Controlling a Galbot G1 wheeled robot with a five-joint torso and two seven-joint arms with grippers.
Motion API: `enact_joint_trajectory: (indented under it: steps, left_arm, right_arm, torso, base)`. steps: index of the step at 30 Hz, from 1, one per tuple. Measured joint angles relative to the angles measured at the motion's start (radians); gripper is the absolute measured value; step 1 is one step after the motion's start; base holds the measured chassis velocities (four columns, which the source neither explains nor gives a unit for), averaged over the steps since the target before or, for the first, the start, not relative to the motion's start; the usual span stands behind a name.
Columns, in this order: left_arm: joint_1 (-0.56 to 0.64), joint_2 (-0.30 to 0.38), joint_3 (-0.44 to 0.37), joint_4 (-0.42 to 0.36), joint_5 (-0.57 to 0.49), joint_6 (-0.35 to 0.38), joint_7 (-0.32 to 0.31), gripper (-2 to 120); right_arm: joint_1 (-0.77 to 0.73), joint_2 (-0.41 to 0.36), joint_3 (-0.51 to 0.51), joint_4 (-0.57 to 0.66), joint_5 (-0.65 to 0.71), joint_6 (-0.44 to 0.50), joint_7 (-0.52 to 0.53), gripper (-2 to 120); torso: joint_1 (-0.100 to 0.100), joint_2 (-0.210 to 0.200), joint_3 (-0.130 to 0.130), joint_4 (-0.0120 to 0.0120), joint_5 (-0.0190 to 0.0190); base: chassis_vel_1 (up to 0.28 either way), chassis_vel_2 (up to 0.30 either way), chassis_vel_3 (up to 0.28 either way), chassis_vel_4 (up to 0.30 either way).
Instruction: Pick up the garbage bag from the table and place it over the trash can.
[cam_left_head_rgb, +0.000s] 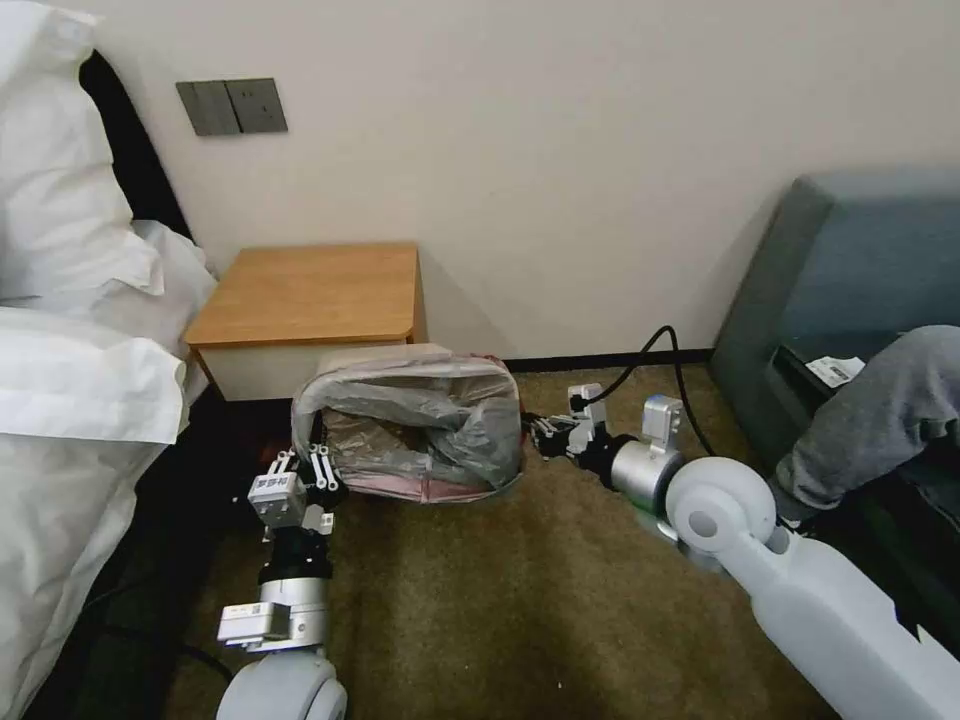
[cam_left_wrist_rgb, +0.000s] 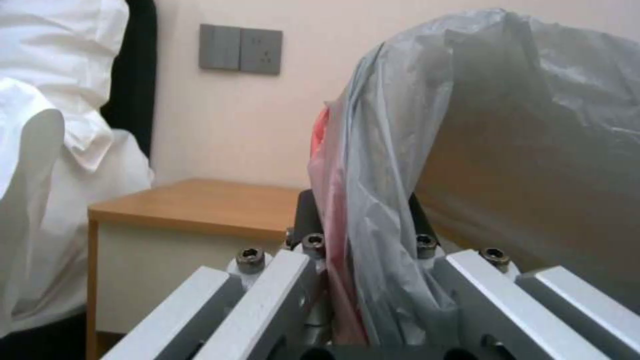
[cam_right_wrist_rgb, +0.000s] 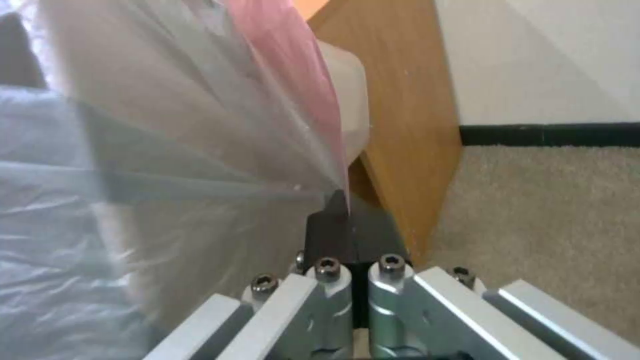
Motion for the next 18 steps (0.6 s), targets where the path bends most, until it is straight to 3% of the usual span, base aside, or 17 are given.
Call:
enact_joint_trajectory:
  steps: [18]
  left_arm:
    - [0.065,0.015,0.052,-0.059,-0.109,0.05,-0.009,5]
  right_arm:
    - [-0.057,-0.025,0.052,0.02,-0.02,0.02,-0.042,0]
  torso:
    - [0.0,0.0,0.0,-0.0001,0.0001]
  base:
    - [0.0,0.0,0.0,0.0]
